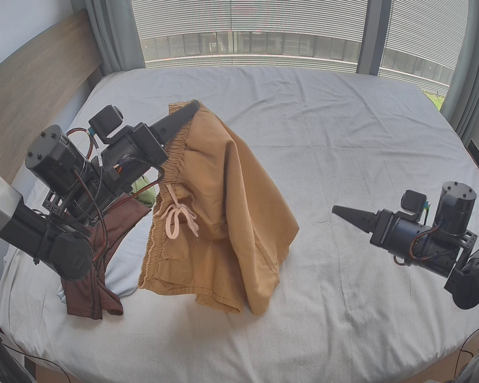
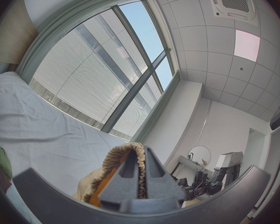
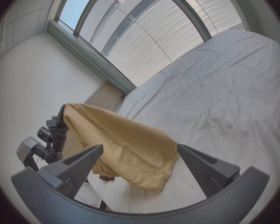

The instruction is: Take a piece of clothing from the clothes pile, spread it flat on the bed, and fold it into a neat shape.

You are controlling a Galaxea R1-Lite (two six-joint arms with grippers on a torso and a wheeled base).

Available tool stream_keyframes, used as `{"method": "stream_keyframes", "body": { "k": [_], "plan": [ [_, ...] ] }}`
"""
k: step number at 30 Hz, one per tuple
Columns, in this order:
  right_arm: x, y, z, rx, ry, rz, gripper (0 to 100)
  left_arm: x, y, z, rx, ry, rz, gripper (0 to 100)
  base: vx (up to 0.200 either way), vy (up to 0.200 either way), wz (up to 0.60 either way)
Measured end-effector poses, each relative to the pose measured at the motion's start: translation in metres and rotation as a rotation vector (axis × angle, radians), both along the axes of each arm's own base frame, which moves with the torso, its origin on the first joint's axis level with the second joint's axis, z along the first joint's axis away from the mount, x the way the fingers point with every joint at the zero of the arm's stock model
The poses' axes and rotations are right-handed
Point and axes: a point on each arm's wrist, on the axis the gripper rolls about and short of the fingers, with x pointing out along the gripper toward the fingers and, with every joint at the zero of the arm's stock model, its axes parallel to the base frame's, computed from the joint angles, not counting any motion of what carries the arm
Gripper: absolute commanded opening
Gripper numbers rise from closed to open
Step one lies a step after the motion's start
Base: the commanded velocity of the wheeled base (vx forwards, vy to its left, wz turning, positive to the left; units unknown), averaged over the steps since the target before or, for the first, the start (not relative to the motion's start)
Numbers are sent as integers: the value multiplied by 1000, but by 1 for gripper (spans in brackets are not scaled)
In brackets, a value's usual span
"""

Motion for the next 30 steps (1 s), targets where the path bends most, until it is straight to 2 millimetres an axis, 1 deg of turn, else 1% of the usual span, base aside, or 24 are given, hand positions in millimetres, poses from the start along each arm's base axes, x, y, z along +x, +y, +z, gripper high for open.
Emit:
{"method": "stream_keyframes", "body": {
  "k": [8,10,21,28,30],
  "plan": [
    [17,21,-40,-8,95,36,100,4,3,-2,6,0,15,0,0,0,0],
    [19,24,-46,-4,108,39,100,4,3,-2,6,0,16,0,0,0,0],
    [27,39,-94,3,242,52,100,8,3,-8,22,-2,29,0,0,0,0],
    [31,50,-128,10,297,65,100,16,5,-15,40,1,50,0,0,0,0],
    [33,54,-135,14,316,70,100,18,7,-16,41,2,57,0,0,0,0]
  ]
}}
